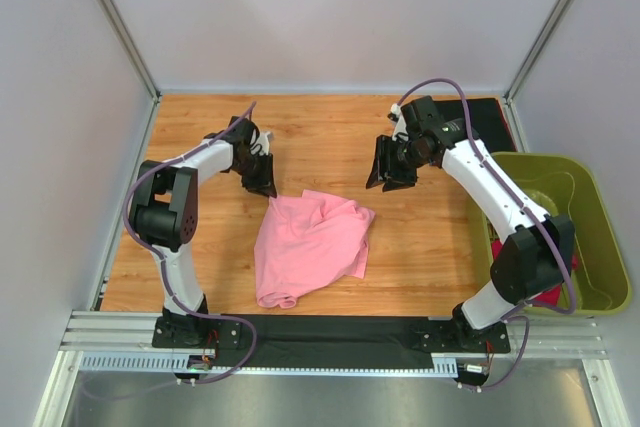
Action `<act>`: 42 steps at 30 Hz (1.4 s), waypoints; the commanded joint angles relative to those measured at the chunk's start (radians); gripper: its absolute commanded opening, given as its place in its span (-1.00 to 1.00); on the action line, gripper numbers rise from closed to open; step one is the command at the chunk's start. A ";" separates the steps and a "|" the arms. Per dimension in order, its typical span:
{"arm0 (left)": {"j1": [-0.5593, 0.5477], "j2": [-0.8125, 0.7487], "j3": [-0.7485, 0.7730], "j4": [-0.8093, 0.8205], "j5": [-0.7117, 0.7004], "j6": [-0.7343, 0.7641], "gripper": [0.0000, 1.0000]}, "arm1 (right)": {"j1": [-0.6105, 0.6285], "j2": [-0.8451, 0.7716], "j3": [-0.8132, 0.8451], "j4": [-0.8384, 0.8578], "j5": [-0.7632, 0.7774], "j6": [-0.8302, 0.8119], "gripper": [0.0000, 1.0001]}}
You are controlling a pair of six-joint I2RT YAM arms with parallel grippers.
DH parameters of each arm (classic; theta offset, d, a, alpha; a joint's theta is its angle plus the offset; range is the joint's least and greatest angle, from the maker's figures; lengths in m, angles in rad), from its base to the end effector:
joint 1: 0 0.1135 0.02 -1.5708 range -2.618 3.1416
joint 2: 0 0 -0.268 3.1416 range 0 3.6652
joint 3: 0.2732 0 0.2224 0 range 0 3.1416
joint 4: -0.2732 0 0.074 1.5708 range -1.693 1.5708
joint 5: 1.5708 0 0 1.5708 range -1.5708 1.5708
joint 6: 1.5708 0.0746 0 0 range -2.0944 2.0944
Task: Fold and stack the t-shirts
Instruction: Flatten the tshirt out
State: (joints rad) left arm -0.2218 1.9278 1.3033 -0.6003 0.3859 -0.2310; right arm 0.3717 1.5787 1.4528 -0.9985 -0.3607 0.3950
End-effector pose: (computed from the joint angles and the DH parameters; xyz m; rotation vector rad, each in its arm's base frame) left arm 0.3557 -0.1090 0.1534 0.0834 2.8219 -0.6479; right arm 0.2739 0.1350 0.2844 -0.0826 2.7783 0.7054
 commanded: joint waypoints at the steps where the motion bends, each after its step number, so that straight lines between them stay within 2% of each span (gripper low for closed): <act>1: 0.002 -0.024 -0.012 0.028 0.034 0.016 -0.52 | -0.004 -0.032 -0.008 -0.003 0.009 -0.007 -0.02; 2: 0.002 -0.039 -0.013 0.024 0.030 0.003 -0.64 | -0.004 -0.037 -0.011 -0.002 0.020 -0.005 -0.02; 3: 0.001 -0.047 0.002 0.014 0.015 -0.005 -0.84 | -0.004 -0.037 -0.020 -0.005 0.034 0.004 -0.02; 5: 0.002 -0.076 0.037 -0.059 -0.068 -0.045 -0.95 | -0.008 -0.046 -0.034 -0.011 0.096 0.030 -0.03; 7: 0.002 -0.136 0.099 -0.117 -0.190 -0.102 -1.00 | -0.023 -0.058 -0.081 0.003 0.117 0.071 -0.03; 10: 0.013 -0.235 0.163 -0.301 -0.419 -0.194 -1.00 | -0.034 -0.069 -0.141 0.041 0.143 0.100 -0.03; 11: 0.042 -0.256 0.177 -0.344 -0.448 -0.221 -1.00 | -0.034 -0.068 -0.155 0.066 0.135 0.102 -0.03; 16: 0.143 -0.381 0.168 -0.501 -0.502 -0.309 -1.00 | -0.030 -0.051 -0.258 0.196 0.037 0.133 -0.03; 20: 0.205 -0.432 0.116 -0.521 -0.492 -0.292 -1.00 | 0.024 -0.007 -0.316 0.296 -0.029 0.122 0.00; 23: 0.211 -0.438 0.111 -0.549 -0.501 -0.280 -1.00 | 0.102 0.053 -0.330 0.323 -0.011 0.122 0.01; 28: 0.214 -0.443 0.122 -0.578 -0.522 -0.263 -1.00 | 0.119 0.110 -0.348 0.417 0.011 0.140 0.01; 30: 0.231 -0.440 0.126 -0.590 -0.536 -0.261 -1.00 | 0.118 0.165 -0.318 0.402 0.031 0.120 0.00; 37: 0.268 -0.432 0.140 -0.605 -0.502 -0.266 -1.00 | 0.131 0.224 -0.368 0.492 -0.037 0.165 -0.01; 38: 0.269 -0.429 0.160 -0.608 -0.498 -0.268 -1.00 | 0.130 0.234 -0.358 0.479 -0.024 0.165 -0.04; 40: 0.268 -0.415 0.197 -0.622 -0.489 -0.269 -1.00 | 0.127 0.244 -0.326 0.407 0.053 0.150 -0.61; 42: 0.271 -0.388 0.281 -0.651 -0.481 -0.268 -1.00 | 0.098 0.210 -0.257 0.336 0.130 0.142 -0.99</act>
State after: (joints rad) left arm 0.0429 1.5200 1.4693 -1.2240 -0.1074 -0.4999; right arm 0.4938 1.8141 1.1072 -0.6071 -0.3405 0.5385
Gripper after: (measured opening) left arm 0.009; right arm 0.074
